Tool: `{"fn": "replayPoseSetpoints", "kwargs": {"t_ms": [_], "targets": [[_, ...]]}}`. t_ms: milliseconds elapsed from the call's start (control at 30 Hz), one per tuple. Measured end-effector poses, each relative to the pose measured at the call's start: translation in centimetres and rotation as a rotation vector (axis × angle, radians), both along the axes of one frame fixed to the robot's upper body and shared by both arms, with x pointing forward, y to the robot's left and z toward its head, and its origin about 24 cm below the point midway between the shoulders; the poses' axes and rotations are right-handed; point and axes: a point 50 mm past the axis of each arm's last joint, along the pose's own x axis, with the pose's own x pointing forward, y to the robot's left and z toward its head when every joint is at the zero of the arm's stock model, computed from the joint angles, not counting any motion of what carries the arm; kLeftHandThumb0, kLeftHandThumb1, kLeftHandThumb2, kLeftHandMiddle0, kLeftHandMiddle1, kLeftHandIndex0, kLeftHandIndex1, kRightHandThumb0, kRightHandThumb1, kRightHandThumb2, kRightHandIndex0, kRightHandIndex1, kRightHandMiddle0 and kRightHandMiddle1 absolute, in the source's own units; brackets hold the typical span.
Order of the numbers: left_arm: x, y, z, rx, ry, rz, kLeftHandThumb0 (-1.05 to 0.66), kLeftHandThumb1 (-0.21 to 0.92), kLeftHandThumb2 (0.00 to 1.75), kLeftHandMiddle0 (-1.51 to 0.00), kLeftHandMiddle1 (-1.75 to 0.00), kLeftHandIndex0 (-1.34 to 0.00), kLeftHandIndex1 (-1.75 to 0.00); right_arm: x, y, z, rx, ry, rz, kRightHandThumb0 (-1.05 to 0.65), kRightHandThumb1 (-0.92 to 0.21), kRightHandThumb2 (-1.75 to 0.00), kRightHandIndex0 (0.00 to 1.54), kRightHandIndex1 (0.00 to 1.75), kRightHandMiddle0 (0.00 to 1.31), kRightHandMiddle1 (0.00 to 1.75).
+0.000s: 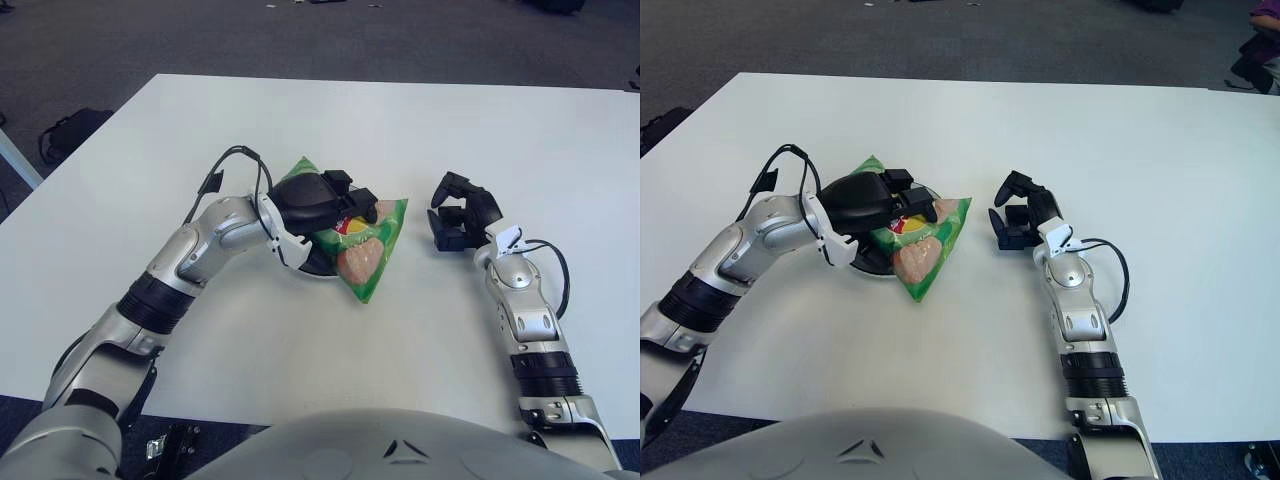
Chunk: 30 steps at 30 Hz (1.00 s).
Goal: Put the snack into the plate.
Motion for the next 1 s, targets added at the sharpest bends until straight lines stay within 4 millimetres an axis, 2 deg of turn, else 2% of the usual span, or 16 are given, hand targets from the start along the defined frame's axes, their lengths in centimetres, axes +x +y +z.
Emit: {"fn": "replayPoseSetpoints", "kwargs": {"t_ms": [100,233,600,1000], "targets": [[0.0,0.2,0.2,-0.010,0.040,0.001,-0.98,0.92,0.32,-0.02,-0.10,0.00,-0.07,0.0,0.0,0.0,-0.002,0.002,0.000,-0.47,-0.35,-1.27,1.21,1.75,0.59,1.75],[0.0,0.5,0.6,-0.052,0.075,-0.006,-1.00,0.90,0.29,0.00,-0.02,0.00,-0.01,0.0,0.0,0.1,-0.005,0.006,0.000,-0.47,-0.35,-1.27,1.21,1.75,0.59,1.75],[0.6,2.3,2.2,-0.270,0.138,-0.020,-0.98,0.85,0.24,0.00,0.00,0.00,0.00,0.1,0.2,0.1,-0.030,0.005,0.008,-0.47,-0.35,-1.27,1.21,1.75,0.59,1.75],[1.5,5.1,3.7,-0.440,0.087,0.039,-0.98,0.86,0.23,-0.01,0.00,-0.03,-0.05,0.3,0.2,0.1,-0.032,0.004,0.007,-0.47,-0.35,-1.27,1.21,1.75,0.59,1.75]]}}
